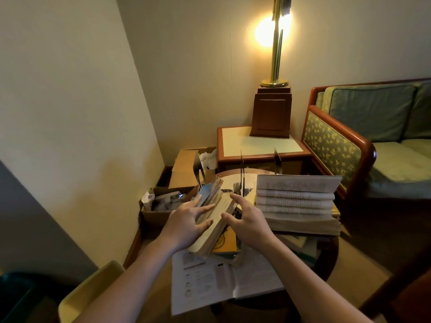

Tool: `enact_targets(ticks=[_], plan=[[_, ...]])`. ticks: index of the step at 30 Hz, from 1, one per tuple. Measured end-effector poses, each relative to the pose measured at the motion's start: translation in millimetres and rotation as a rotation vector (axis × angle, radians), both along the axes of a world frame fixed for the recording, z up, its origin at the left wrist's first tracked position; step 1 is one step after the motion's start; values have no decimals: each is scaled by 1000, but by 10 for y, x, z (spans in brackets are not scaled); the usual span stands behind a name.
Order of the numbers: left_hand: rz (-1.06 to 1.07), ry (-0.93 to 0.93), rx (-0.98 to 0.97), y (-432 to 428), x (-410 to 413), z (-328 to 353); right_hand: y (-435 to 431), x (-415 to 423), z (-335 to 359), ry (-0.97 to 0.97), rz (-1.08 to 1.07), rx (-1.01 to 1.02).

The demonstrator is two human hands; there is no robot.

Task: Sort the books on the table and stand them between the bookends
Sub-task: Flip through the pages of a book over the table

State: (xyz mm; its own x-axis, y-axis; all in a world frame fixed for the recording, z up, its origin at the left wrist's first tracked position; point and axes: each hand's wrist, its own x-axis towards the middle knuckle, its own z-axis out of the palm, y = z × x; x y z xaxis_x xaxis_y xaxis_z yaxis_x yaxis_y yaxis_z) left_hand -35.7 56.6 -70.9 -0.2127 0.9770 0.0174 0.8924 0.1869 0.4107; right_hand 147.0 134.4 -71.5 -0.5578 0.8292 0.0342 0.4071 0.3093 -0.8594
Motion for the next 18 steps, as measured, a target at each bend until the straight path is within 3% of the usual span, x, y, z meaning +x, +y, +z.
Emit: enact_targets(ticks=[15, 18], plan=[[-23, 74, -160, 305, -279, -70, 136, -291, -360, -71, 19, -6], [4, 3, -154, 336, -404, -37, 114, -356, -408, -98, 32, -17]])
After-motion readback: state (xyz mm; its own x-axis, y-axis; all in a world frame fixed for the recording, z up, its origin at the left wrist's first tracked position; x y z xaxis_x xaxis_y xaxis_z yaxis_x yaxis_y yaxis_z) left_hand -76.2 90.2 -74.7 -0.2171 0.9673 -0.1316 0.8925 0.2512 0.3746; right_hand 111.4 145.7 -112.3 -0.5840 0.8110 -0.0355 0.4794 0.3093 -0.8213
